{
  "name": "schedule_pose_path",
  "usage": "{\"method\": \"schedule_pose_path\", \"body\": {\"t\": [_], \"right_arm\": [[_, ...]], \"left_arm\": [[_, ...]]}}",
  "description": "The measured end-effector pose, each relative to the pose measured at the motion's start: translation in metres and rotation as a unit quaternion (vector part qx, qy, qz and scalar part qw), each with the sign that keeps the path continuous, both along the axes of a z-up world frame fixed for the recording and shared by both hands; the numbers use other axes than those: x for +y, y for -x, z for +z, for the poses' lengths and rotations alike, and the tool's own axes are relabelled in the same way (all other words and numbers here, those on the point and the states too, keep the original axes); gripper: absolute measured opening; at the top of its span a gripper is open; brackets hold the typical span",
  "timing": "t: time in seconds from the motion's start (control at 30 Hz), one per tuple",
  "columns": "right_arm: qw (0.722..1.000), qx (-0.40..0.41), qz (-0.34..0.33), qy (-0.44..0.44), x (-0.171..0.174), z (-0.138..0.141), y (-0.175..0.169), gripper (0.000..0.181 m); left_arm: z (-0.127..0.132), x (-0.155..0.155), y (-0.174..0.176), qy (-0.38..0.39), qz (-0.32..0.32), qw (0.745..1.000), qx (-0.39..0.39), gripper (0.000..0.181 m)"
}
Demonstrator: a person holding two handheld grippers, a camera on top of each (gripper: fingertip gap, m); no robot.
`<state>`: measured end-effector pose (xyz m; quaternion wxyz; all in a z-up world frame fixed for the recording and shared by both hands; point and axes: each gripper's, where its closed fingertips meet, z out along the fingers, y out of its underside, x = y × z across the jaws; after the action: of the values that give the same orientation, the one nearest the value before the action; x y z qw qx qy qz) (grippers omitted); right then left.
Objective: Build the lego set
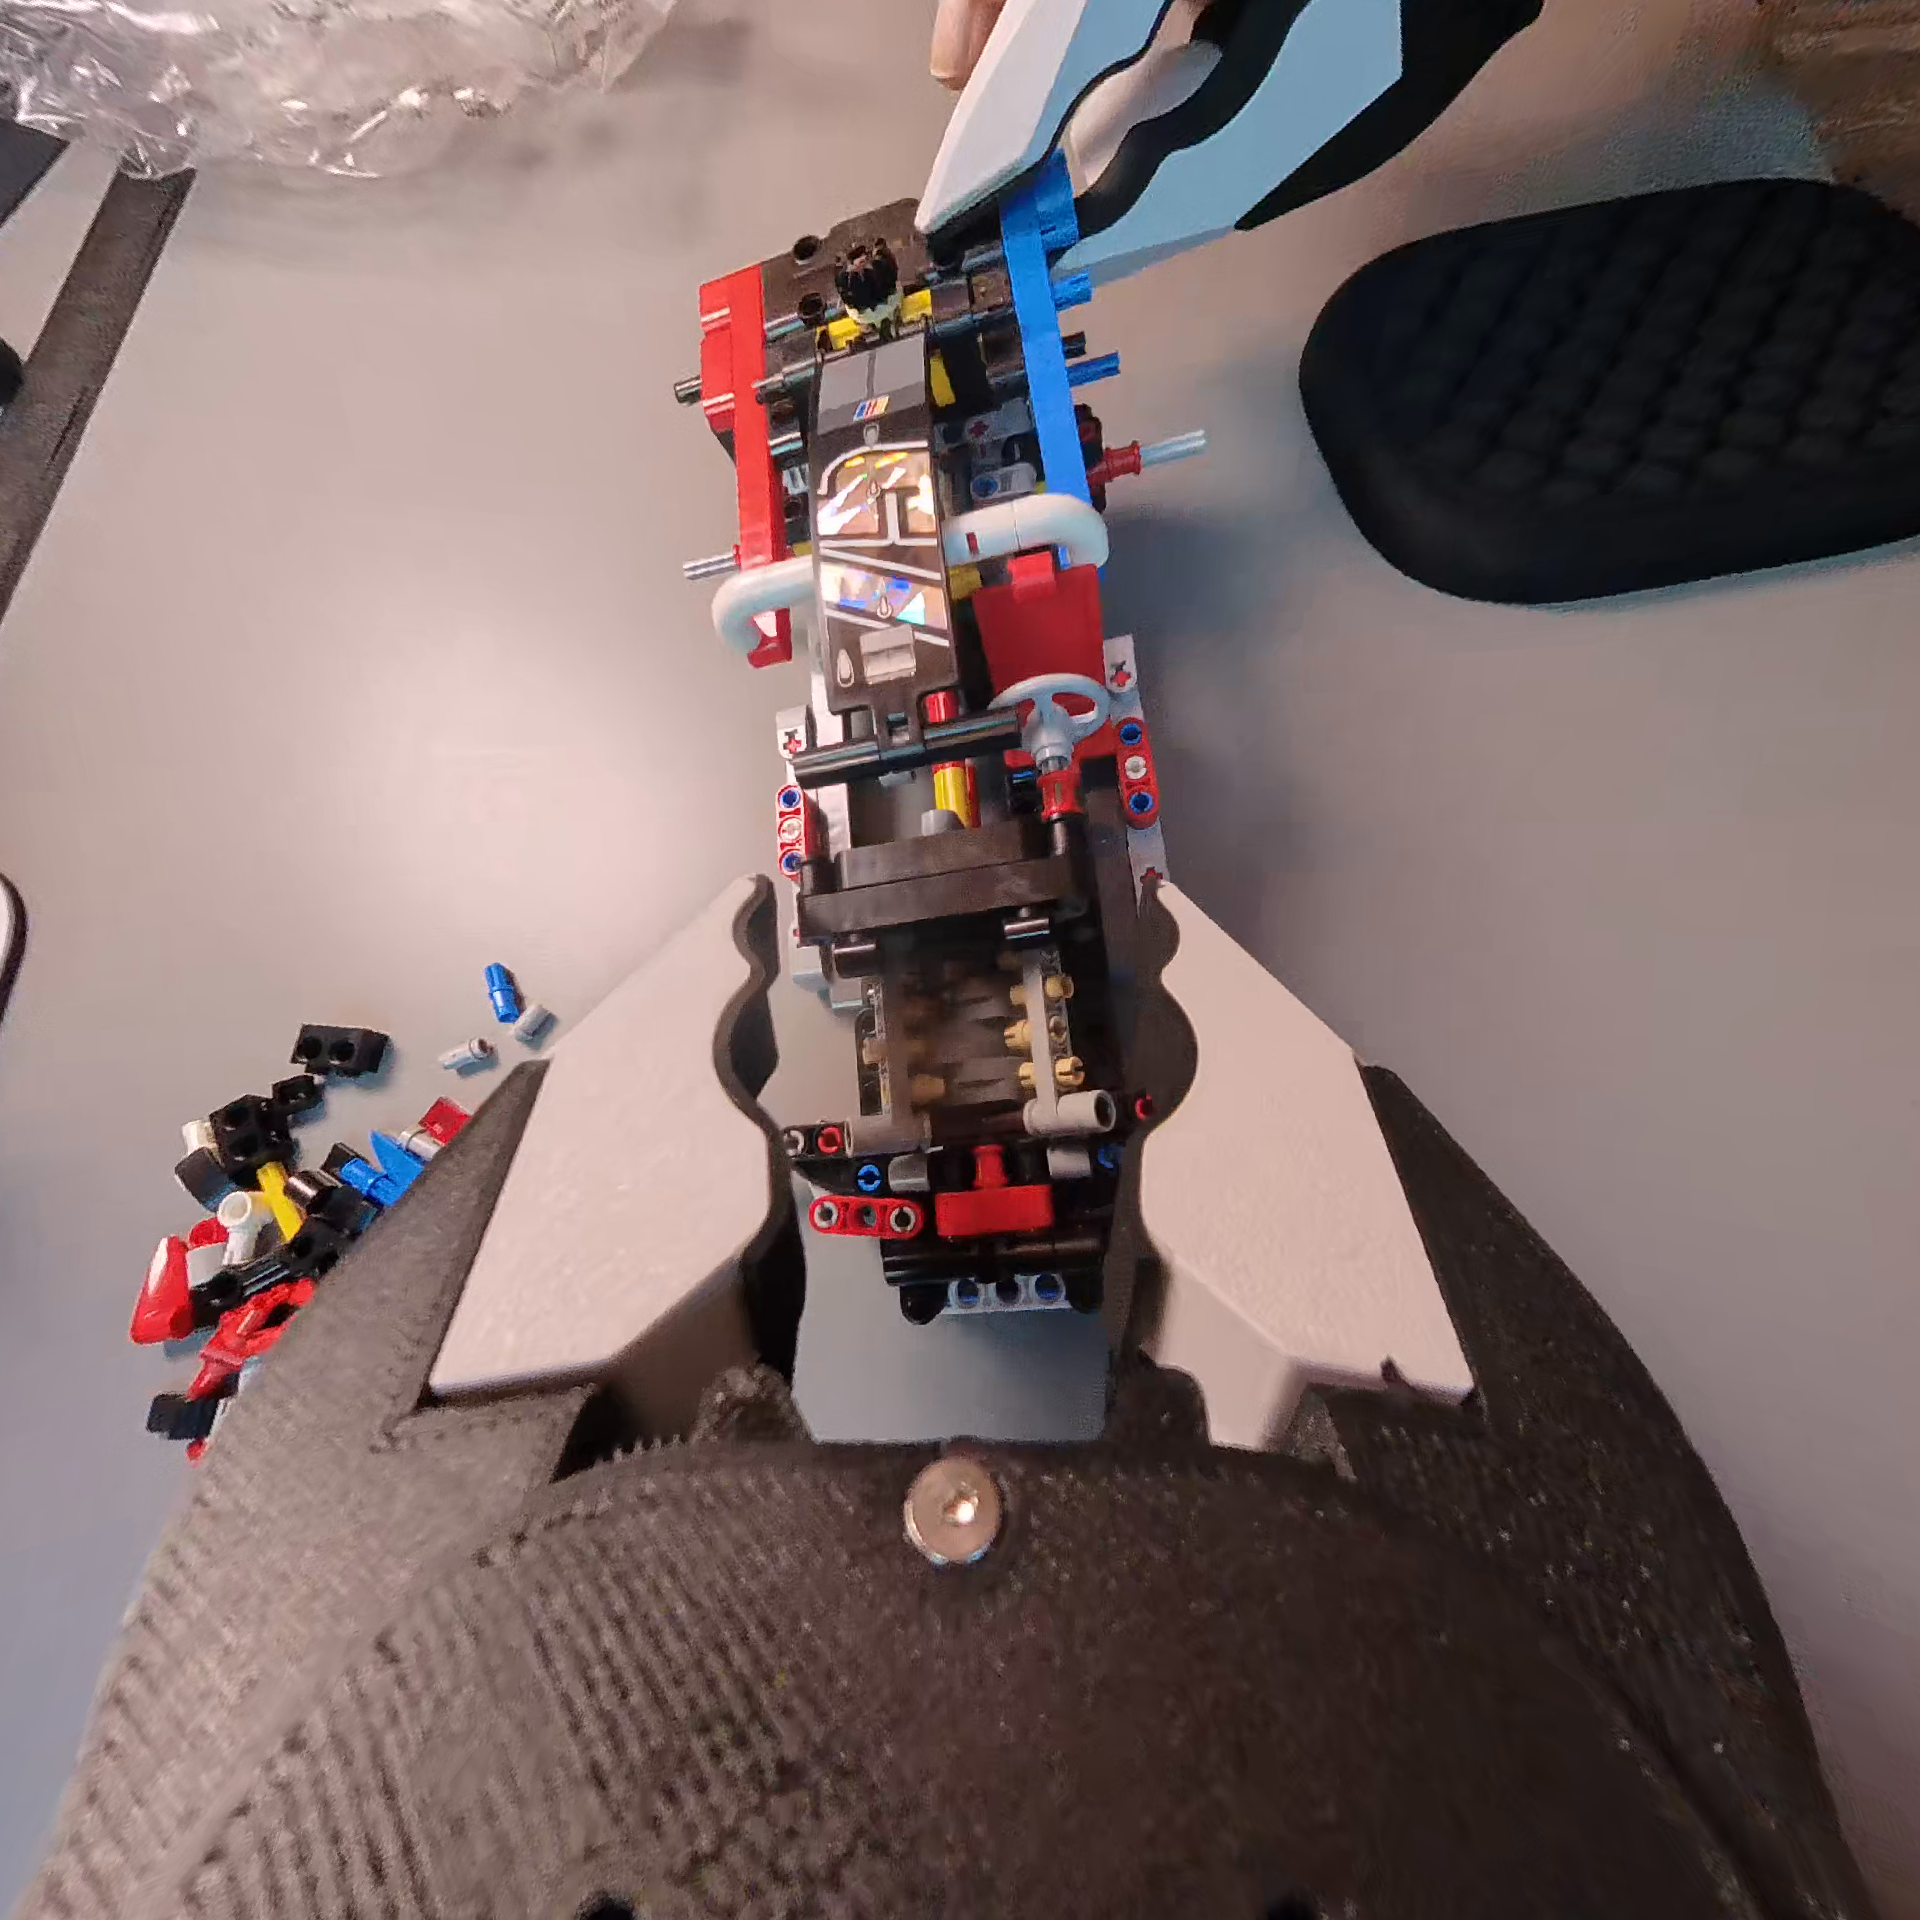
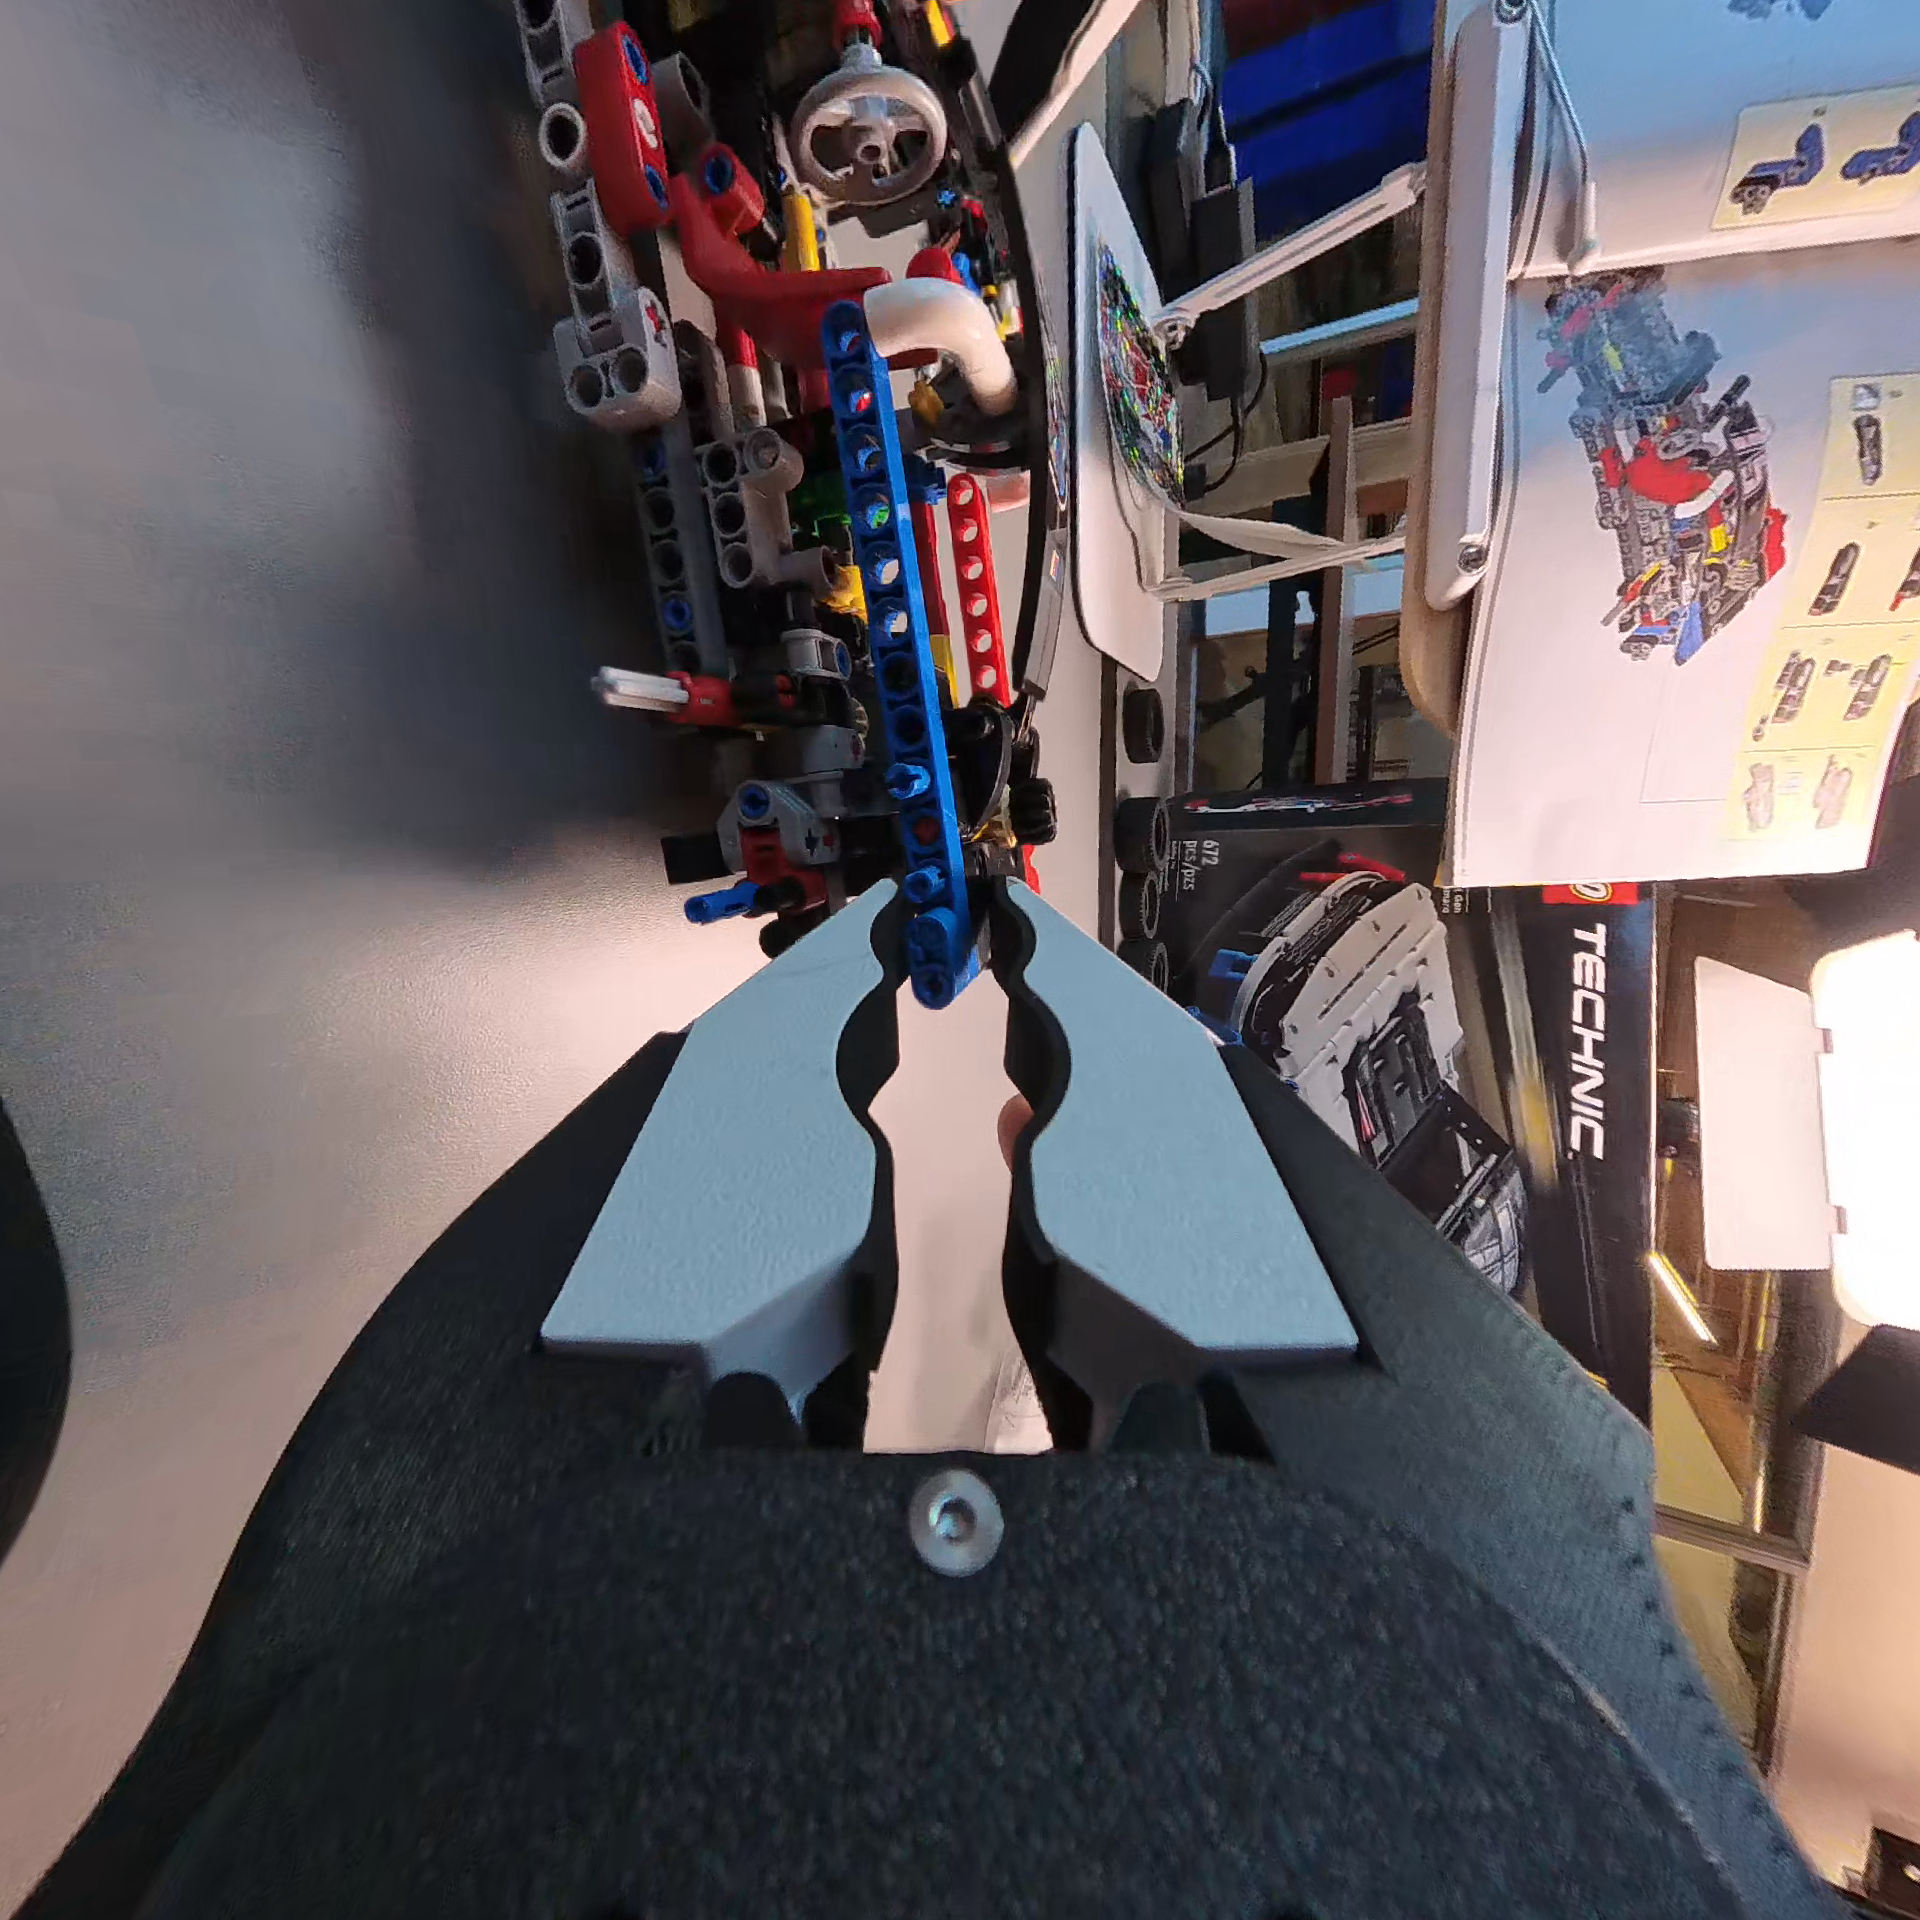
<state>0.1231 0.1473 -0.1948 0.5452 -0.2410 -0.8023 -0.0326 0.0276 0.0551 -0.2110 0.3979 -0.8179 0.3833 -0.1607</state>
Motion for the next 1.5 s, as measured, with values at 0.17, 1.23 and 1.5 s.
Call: {"method": "schedule_pose_path", "body": {"t": [0.17, 1.23, 1.5], "right_arm": [[0.999, -0.007, -0.010, 0.042, 0.000, 0.003, 0.001, 0.013], [0.986, 0.079, -0.045, 0.143, -0.015, -0.006, -0.017, 0.031], [0.984, 0.098, -0.039, 0.143, -0.010, 0.019, -0.004, 0.006]], "left_arm": [[-0.014, 0.001, 0.000, 0.008, 0.006, 0.999, 0.045, 0.073], [0.002, 0.010, 0.010, 0.188, 0.009, 0.969, -0.158, 0.058], [0.010, 0.014, 0.015, 0.238, -0.008, 0.938, -0.252, 0.058]]}}
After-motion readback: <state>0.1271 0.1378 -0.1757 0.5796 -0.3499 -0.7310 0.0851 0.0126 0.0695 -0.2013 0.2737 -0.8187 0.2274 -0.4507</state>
